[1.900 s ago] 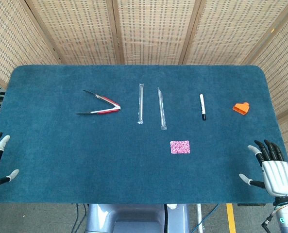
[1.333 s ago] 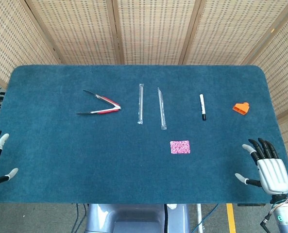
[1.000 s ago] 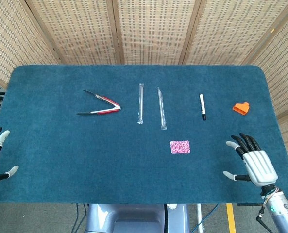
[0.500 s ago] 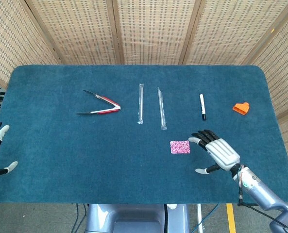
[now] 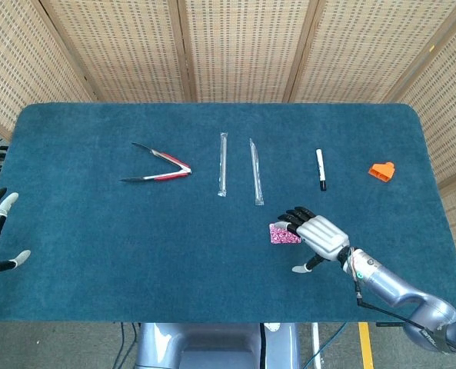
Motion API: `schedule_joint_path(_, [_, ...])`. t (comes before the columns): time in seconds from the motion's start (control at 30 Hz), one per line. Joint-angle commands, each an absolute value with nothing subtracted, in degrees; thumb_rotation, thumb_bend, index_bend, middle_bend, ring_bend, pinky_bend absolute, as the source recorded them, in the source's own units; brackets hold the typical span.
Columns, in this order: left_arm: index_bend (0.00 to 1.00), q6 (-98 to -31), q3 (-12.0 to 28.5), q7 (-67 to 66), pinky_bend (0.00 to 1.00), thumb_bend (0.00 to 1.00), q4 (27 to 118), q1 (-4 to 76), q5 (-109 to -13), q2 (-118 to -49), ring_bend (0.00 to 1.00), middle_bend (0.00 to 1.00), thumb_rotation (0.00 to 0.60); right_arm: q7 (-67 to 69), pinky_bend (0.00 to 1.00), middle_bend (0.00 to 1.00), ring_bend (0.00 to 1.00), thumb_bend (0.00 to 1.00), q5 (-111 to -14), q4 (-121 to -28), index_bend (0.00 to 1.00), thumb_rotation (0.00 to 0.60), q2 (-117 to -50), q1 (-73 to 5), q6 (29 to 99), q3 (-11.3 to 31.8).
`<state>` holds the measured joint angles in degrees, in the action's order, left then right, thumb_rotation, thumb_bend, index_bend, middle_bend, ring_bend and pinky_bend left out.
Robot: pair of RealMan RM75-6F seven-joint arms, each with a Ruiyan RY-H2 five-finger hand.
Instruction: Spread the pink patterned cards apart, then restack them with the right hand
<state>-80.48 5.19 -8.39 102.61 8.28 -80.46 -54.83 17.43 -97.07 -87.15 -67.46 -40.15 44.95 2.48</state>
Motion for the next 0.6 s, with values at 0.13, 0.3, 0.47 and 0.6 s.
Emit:
schedule_joint_path(0.13, [0.04,-80.16,4.90,-8.73,0.00,0.06,102.74,8.33,-80.05,-54.91,0.00,0.00,0.578,17.44,0.00,0.11,0.00,0.18,-97.03,-84.87,0.14,0.600,-69.18,-42.28,42.52,0.83])
schedule_joint_path(0.3, [0.04,-79.91,4.69,-9.05,0.00,0.06,102.84,8.39,-79.66,-55.06,0.00,0.00,0.579,17.01,0.00,0.11,0.00,0.18,-96.94,-82.63,0.14,0.600,-70.75,-43.56,40.99,-0.75])
schedule_joint_path(0.47, [0.04,-79.57,4.47,-9.25,0.00,0.06,102.85,8.53,-79.47,-55.22,0.00,0.00,0.580,15.25,0.00,0.11,0.00,0.18,-96.87,-80.37,0.14,0.600,-72.19,-44.10,40.67,-1.99])
schedule_joint_path(0.6, [0.04,-79.53,4.37,-9.28,0.00,0.06,102.87,8.52,-79.29,-55.24,0.00,0.00,0.580,13.88,0.00,0.11,0.00,0.18,-96.40,-78.61,0.14,0.600,-73.33,-44.05,41.27,-2.44])
